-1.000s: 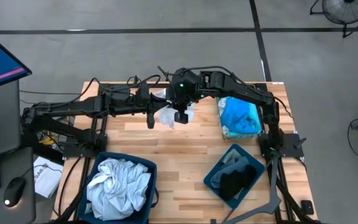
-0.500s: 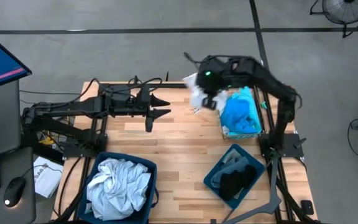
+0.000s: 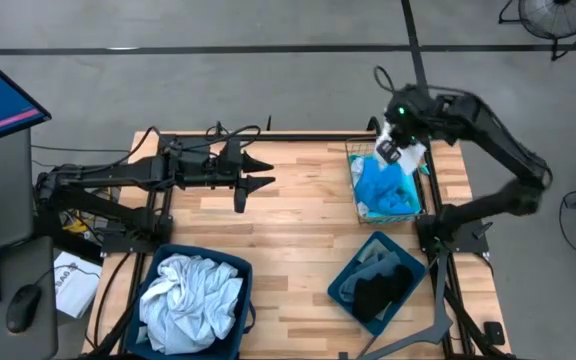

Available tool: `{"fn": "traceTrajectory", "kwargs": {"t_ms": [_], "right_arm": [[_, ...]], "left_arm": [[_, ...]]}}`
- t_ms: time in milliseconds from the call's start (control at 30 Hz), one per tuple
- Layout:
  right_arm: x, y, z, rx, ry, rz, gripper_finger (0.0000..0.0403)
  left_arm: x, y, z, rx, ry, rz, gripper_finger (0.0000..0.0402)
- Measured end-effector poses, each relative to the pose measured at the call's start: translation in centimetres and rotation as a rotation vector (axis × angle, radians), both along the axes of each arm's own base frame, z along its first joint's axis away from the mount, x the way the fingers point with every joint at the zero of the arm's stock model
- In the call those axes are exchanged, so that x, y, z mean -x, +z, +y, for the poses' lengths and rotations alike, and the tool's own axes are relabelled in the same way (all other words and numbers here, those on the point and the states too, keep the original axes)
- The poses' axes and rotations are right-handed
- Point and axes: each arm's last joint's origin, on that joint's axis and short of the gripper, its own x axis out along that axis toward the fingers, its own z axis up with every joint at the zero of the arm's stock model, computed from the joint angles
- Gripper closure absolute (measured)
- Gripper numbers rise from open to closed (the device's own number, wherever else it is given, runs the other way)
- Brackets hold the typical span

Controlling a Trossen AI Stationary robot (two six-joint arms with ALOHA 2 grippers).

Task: Pick & Place Cloths
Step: Put the white shorts into the wire basket

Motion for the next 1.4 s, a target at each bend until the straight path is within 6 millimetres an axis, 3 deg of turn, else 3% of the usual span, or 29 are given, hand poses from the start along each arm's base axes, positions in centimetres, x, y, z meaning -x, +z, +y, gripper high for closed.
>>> {"fn": "traceTrajectory", "kwargs": {"t_ms": [200,400,600,867,1133,1267,1400], "right_arm": [[1.8,-7.8,0.9,-0.063,-0.088,-0.124,0.0391],[1.4,-15.7,1.5,-0.132,-0.103,-0.204,0.0391],[1.2,-21.7,1.6,-0.205,-0.157,-0.118,0.0385],[0.3,-24.3,1.1,-0.232,-0.139,-0.015,0.0361],[-0.3,-25.7,0.8,-0.254,-0.115,0.069,0.0284],[-0.2,-25.3,0.8,-0.251,-0.099,0.068,0.0230],[-0.1,-23.7,0.9,-0.246,-0.062,0.046,0.0187]], "left_arm": [[0.0,0.0,0.0,0.022,0.005,-0.004,0.0272],[0.0,0.0,0.0,0.022,0.006,-0.003,0.0280],[0.0,0.0,0.0,0.022,0.005,-0.004,0.0281],[0.0,0.0,0.0,0.022,0.005,-0.004,0.0280],[0.0,0.0,0.0,0.021,0.005,-0.004,0.0280],[0.0,0.0,0.0,0.021,0.005,-0.004,0.0280],[0.0,0.0,0.0,0.022,0.005,-0.004,0.0280]]}}
